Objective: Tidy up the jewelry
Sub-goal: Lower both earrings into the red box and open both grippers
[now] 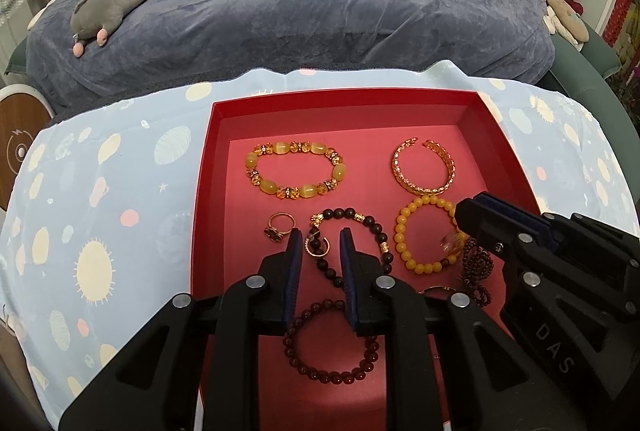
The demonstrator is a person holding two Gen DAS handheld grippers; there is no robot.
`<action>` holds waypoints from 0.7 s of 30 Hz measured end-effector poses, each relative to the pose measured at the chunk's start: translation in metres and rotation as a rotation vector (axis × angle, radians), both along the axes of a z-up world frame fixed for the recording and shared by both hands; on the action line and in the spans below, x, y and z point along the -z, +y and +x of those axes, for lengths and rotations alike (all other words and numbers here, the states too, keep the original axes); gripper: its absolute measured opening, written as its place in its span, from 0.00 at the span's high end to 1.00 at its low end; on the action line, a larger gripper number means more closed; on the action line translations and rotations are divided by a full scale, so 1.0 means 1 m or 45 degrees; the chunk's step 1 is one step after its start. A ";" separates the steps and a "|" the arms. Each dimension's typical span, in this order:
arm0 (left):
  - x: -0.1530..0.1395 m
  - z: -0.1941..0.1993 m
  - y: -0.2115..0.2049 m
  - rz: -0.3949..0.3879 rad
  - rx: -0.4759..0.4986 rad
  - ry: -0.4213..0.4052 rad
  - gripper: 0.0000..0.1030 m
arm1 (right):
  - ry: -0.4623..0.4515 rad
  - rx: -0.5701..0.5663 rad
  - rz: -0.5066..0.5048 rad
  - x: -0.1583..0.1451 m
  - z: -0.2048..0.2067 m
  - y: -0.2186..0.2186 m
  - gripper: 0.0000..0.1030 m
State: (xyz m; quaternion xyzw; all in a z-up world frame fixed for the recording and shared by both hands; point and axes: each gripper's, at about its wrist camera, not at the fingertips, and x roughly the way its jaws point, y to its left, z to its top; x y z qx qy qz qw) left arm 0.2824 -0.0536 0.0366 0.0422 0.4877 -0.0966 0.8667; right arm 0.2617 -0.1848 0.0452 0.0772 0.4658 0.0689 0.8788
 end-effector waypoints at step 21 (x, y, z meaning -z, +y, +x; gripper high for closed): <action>-0.062 -0.073 0.007 0.010 -0.037 -0.098 0.54 | -0.060 0.072 -0.062 -0.059 -0.079 0.000 0.74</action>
